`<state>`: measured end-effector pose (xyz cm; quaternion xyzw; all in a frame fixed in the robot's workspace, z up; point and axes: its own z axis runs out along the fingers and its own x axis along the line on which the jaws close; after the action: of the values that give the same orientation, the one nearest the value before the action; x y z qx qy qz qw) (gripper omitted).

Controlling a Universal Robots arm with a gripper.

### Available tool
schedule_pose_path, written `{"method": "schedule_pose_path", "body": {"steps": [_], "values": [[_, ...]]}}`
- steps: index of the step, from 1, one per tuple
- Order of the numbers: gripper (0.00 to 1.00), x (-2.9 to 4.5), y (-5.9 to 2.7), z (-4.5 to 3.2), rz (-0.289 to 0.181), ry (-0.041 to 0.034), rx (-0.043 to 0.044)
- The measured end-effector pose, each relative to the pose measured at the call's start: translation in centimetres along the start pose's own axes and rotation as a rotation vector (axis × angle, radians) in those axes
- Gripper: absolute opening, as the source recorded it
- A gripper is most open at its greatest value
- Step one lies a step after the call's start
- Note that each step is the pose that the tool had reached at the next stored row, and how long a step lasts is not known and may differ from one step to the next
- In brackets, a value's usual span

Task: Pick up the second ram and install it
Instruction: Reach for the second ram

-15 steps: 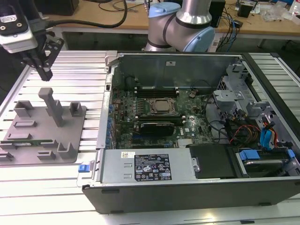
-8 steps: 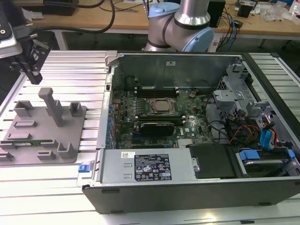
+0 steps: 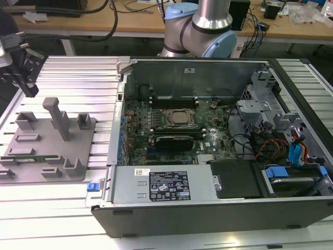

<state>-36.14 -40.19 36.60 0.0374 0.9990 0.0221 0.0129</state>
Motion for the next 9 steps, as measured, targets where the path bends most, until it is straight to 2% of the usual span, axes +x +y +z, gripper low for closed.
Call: {"method": "schedule_pose_path", "body": {"steps": [5,9], "values": [[0.08,0.74,-0.34,0.65,0.0,0.0001,0.0002],[0.08,1.35,-0.83,1.46,-0.001,0.0,0.0001]]}}
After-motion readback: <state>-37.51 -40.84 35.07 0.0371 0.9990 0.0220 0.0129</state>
